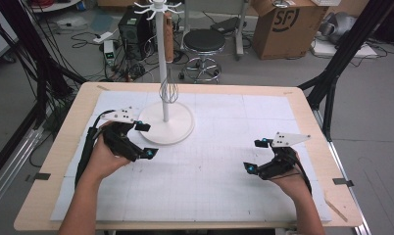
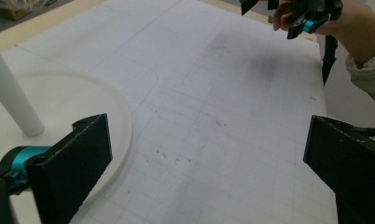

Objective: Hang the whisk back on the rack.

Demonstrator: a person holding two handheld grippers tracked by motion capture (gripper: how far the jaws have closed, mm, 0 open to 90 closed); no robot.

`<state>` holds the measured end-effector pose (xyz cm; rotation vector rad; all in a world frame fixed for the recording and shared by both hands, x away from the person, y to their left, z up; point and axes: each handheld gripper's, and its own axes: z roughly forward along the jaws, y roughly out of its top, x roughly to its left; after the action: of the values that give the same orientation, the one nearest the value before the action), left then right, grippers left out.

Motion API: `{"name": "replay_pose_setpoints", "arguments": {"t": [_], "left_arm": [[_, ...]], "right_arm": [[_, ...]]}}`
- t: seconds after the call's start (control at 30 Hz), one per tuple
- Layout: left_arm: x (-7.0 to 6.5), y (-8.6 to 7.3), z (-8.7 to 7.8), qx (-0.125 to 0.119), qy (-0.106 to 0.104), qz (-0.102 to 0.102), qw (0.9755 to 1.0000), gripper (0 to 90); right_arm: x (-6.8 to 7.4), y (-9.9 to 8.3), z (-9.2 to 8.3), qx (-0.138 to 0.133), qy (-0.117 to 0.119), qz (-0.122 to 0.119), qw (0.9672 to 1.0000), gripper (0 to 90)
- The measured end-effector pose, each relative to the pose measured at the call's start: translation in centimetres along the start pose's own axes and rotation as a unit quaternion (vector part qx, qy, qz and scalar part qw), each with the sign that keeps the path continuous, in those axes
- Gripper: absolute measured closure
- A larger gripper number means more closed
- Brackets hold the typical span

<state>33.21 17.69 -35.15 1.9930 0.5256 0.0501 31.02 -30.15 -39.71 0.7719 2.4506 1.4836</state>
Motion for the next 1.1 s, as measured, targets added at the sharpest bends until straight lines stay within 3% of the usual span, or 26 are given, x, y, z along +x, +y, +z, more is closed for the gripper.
{"name": "replay_pose_setpoints", "arguments": {"t": [0.1, 0.23, 0.5, 1.1], "left_arm": [[-0.3, -0.9, -0.1, -0.006, 0.002, -0.001, 1.0000, 1.6], [-0.3, -1.4, -0.2, -0.005, 0.021, 0.006, 0.9998, 1.6], [-0.1, -1.8, -0.5, -0.024, 0.008, 0.003, 0.9997, 1.6], [-0.2, -2.2, 0.7, -0.020, -0.005, 0.002, 0.9998, 1.6]], "right_arm": [[0.0, -0.1, 0.1, 0.003, 0.000, 0.001, 1.0000, 0.7], [0.1, -0.1, 0.2, 0.004, 0.000, -0.002, 1.0000, 0.7], [0.1, -0.1, 0.3, 0.006, -0.003, -0.001, 1.0000, 0.8], [0.1, -0.1, 0.2, 0.009, -0.005, 0.001, 0.9999, 0.8]]}}
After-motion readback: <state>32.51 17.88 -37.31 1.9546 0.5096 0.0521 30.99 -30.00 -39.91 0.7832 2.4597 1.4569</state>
